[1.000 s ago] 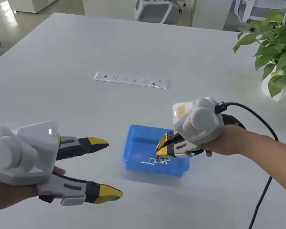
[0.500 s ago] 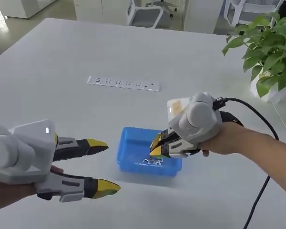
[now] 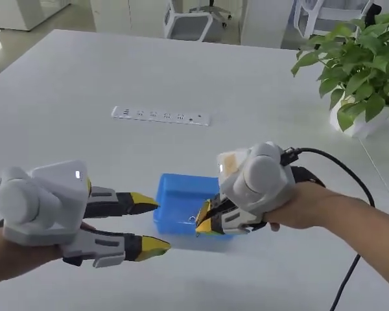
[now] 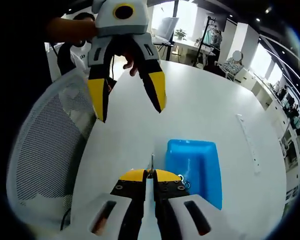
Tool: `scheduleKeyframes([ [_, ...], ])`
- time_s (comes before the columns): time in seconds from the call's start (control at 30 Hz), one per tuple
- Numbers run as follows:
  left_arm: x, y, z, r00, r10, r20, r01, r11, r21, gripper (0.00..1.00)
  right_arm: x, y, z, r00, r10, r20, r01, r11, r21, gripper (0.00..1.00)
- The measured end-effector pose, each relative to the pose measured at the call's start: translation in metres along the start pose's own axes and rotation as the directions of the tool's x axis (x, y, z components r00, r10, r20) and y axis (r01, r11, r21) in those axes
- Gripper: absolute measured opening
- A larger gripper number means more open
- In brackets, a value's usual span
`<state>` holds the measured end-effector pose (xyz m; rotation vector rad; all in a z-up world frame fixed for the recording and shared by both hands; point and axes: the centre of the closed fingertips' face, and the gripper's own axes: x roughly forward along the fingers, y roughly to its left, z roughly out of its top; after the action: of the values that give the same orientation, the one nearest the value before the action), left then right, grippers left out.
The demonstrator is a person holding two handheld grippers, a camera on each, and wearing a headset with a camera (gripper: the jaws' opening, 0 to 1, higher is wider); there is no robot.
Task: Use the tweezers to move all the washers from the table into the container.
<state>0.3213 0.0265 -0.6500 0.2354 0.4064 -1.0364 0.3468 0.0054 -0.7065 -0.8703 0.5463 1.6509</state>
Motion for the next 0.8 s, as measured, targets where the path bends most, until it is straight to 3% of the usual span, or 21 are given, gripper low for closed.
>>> scheduleKeyframes([
  [0.43, 0.029, -0.022, 0.012, 0.9960, -0.087, -0.019, 0.088, 0.994, 0.067, 0.24, 0.011, 0.025, -0.006, 0.9994, 0.030, -0.016, -0.030, 1.000, -0.003, 0.06],
  [0.8, 0.045, -0.024, 0.014, 0.9893, -0.137, -0.051, 0.143, 0.982, 0.126, 0.15, 0.012, 0.029, -0.002, 0.9990, 0.038, -0.022, -0.039, 0.999, -0.021, 0.06],
])
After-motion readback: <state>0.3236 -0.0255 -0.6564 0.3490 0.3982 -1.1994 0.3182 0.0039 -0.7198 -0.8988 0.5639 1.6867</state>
